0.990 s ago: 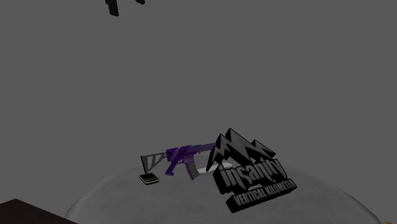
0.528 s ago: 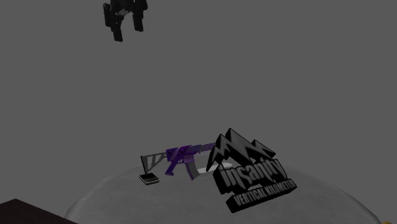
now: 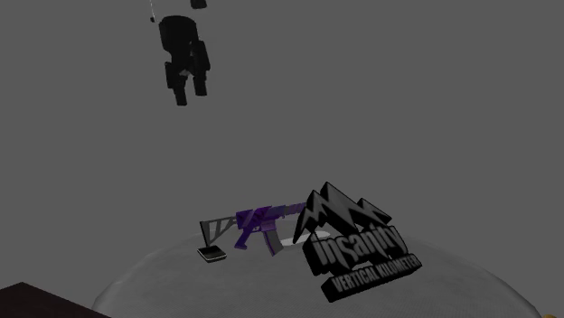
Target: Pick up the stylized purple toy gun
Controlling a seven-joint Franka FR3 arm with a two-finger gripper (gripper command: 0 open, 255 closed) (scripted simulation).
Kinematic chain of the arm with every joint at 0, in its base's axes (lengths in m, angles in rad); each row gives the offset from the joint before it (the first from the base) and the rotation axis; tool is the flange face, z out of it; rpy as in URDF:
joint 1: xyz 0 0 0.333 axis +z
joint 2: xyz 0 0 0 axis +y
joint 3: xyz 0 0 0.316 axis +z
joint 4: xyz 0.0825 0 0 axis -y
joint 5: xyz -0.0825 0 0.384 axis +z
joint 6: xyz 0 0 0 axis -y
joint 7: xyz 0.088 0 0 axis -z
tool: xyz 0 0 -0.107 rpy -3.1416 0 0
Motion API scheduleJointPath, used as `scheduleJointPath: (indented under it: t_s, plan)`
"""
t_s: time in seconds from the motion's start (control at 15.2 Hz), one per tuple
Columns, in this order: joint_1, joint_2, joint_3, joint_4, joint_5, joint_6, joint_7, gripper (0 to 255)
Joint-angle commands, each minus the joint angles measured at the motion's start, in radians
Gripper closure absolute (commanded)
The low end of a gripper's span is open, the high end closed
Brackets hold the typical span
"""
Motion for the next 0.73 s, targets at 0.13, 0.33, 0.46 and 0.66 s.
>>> scheduleJointPath:
  t_s: [0.13,0.33,0.46,0.66]
  plan:
    - [-0.019,0.149,0.054,0.047,-0.028,0.075,0.145,0]
    - [-0.031,0.267,0.086,0.094,-0.063,0.12,0.254,0]
    - [-0.036,0.349,0.101,0.133,-0.091,0.143,0.327,0]
    - [-0.036,0.474,0.113,0.203,-0.139,0.167,0.435,0]
